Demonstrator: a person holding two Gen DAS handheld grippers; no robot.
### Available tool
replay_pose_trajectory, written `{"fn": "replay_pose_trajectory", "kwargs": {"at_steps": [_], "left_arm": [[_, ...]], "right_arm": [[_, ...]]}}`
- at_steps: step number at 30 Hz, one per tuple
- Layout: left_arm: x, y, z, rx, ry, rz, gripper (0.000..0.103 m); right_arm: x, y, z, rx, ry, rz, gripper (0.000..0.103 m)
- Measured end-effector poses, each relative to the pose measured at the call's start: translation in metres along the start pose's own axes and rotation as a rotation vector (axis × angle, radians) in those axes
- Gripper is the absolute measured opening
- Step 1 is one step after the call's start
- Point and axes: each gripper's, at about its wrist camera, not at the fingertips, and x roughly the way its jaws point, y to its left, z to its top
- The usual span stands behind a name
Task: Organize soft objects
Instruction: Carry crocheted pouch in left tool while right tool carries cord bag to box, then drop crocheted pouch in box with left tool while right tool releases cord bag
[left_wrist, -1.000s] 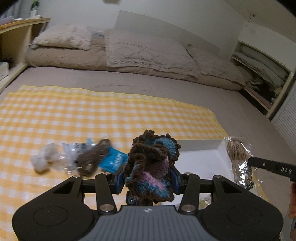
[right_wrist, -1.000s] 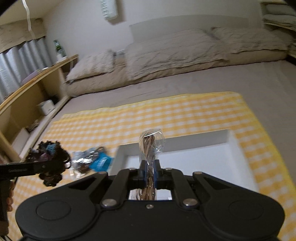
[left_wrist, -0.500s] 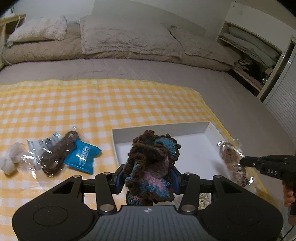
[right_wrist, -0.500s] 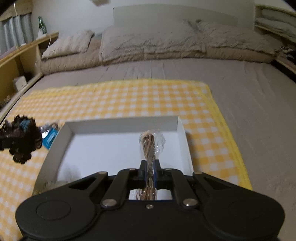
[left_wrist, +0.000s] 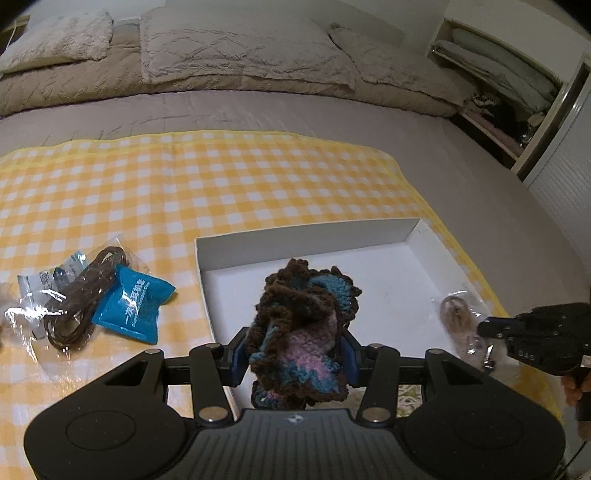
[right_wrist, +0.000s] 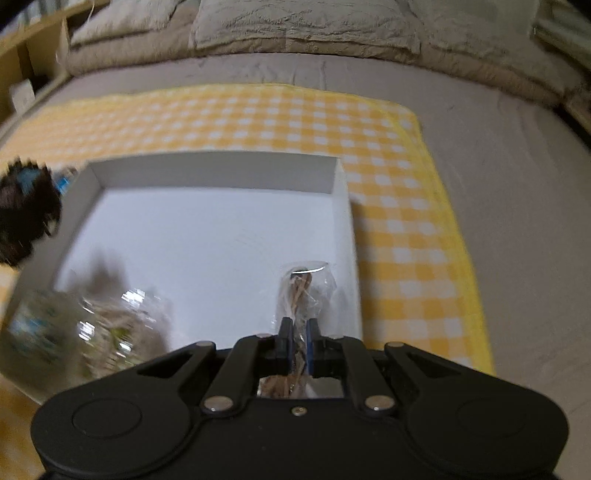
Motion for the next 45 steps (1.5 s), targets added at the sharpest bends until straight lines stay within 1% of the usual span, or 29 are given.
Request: {"fn": "replay_pose_trajectory", "kwargs": {"at_steps": [1, 4, 7, 8, 9, 11, 12, 14, 18, 20, 22, 25, 28, 34, 39, 42, 44, 45], "left_arm": [[0.002, 0.000, 0.000, 0.010, -0.001, 0.006, 0.050], [0.010, 0.000, 0.000, 0.044, 0.005, 0.024, 0.051], [0.017, 0.001, -0.001, 0.070, 0.017, 0.034, 0.051], [0.019, 0.000, -0.002, 0.078, 0.021, 0.037, 0.051], [0.021, 0.000, -0.002, 0.085, 0.025, 0.042, 0.052], [0.024, 0.000, -0.004, 0.098, 0.029, 0.052, 0.062], [0.025, -0.001, -0.005, 0.105, 0.029, 0.057, 0.064], [0.025, -0.002, -0.005, 0.117, 0.031, 0.072, 0.073], [0.026, -0.002, -0.007, 0.134, 0.044, 0.094, 0.078], [0.025, -0.002, -0.008, 0.135, 0.050, 0.100, 0.083], [0.025, -0.001, -0.008, 0.135, 0.056, 0.102, 0.083], [0.023, -0.002, -0.009, 0.130, 0.057, 0.104, 0.093], [0.021, -0.003, -0.009, 0.129, 0.054, 0.103, 0.094], [0.015, -0.008, -0.010, 0.122, 0.043, 0.102, 0.103], [0.008, -0.013, -0.011, 0.126, 0.032, 0.094, 0.103], [0.004, -0.015, -0.013, 0.133, 0.027, 0.093, 0.103], [0.000, -0.017, -0.014, 0.138, 0.023, 0.094, 0.103], [-0.002, -0.018, -0.015, 0.138, 0.020, 0.093, 0.103]], "right_arm": [[0.001, 0.001, -0.002, -0.019, 0.000, -0.023, 0.010], [-0.001, 0.003, -0.004, -0.037, -0.004, -0.070, 0.026], [-0.005, 0.002, -0.003, -0.037, -0.006, -0.067, 0.032], [-0.006, 0.002, -0.002, -0.036, -0.006, -0.068, 0.037], [-0.007, 0.002, -0.002, -0.035, -0.007, -0.073, 0.040], [-0.009, 0.002, 0.000, -0.029, -0.016, -0.072, 0.040], [-0.012, 0.002, 0.000, -0.022, -0.020, -0.068, 0.041], [-0.015, 0.000, 0.001, -0.005, -0.024, -0.058, 0.041], [-0.021, 0.002, 0.001, 0.007, -0.029, -0.041, 0.041], [-0.023, 0.002, 0.001, 0.015, -0.027, -0.031, 0.041], [-0.023, 0.002, 0.000, 0.021, -0.025, -0.025, 0.041], [-0.024, 0.002, 0.001, 0.029, -0.021, -0.023, 0.042], [-0.026, 0.002, 0.000, 0.032, -0.020, -0.023, 0.043], [-0.030, 0.000, -0.002, 0.041, -0.030, -0.020, 0.049], [-0.038, 0.001, -0.004, 0.050, -0.043, -0.007, 0.060], [-0.043, 0.004, -0.005, 0.050, -0.051, -0.005, 0.069], [-0.047, 0.005, -0.005, 0.057, -0.061, -0.010, 0.081], [-0.049, 0.005, -0.005, 0.063, -0.063, -0.015, 0.084]]}}
